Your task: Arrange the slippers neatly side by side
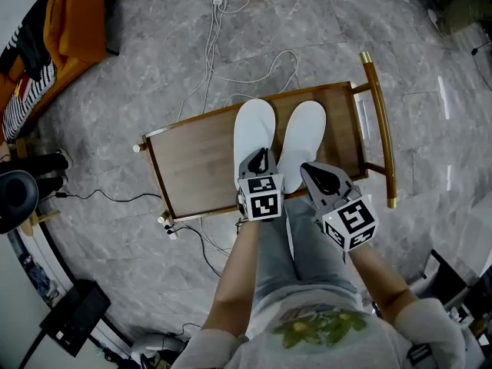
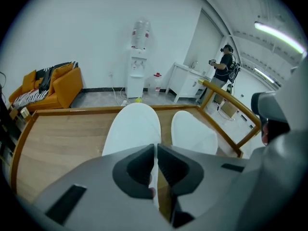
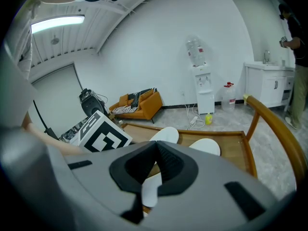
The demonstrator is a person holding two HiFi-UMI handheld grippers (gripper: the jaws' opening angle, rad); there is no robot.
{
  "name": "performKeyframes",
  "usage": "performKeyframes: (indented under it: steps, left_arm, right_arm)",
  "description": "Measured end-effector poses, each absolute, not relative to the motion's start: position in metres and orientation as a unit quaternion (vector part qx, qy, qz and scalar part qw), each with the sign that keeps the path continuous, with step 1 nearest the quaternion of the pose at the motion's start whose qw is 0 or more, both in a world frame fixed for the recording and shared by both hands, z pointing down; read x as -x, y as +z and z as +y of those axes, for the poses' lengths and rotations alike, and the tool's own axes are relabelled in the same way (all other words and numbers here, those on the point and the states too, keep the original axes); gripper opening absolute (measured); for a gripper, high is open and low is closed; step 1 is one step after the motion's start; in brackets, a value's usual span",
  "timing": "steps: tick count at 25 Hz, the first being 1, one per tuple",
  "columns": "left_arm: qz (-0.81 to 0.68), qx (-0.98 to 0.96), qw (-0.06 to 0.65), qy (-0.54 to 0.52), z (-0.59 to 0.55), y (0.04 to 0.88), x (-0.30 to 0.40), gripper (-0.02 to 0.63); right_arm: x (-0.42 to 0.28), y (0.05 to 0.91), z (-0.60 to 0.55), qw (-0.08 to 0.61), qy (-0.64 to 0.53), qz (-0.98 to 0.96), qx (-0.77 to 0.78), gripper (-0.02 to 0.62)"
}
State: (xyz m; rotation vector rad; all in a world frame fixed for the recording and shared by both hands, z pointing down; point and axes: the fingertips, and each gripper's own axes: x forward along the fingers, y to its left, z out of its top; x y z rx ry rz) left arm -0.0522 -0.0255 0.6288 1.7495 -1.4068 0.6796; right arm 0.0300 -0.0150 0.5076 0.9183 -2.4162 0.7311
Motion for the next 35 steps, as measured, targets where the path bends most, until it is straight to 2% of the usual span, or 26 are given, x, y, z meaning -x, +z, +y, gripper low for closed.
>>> performKeyframes:
  steps: [15, 19, 24, 27, 30, 32, 35]
  left_arm:
    - [-0.630, -0.588, 0.483, 0.157, -0.031, 0.619, 0.067, 0.029]
    - [-0.650, -0.568, 0.488, 0.128, -0.031, 0.617, 0.071, 0.029]
    - [-0.624, -0.617, 0.437, 0.197, -0.029, 0.617, 0.064, 0.048]
    - [-0.586, -0.663, 0.371, 0.283, -0.027, 0.619, 0.060, 0.178]
    - [-0.551, -0.689, 0.271, 0.385, -0.028, 0.623, 0.065, 0.236]
    - [-0.533, -0.695, 0.229, 0.425, -0.031, 0.627, 0.069, 0.242]
    - [-0.506, -0.709, 0.216, 0.442, -0.040, 0.631, 0.068, 0.241]
  right_arm:
    - [-0.036, 0.507, -0.016, 0.225, 0.265, -0.874, -0.339, 0.005]
    - [-0.038, 0.508, -0.015, 0.224, 0.266, -0.874, -0.339, 0.005]
    - [-0.039, 0.509, -0.012, 0.225, 0.267, -0.874, -0.338, 0.005]
    - [-0.038, 0.510, -0.009, 0.224, 0.269, -0.874, -0.337, 0.005]
    - [-0.038, 0.510, -0.009, 0.222, 0.269, -0.875, -0.336, 0.005]
    - [-0.038, 0.510, -0.008, 0.221, 0.269, -0.875, -0.337, 0.005]
    - [-0.038, 0.510, -0.008, 0.221, 0.270, -0.874, -0.339, 0.005]
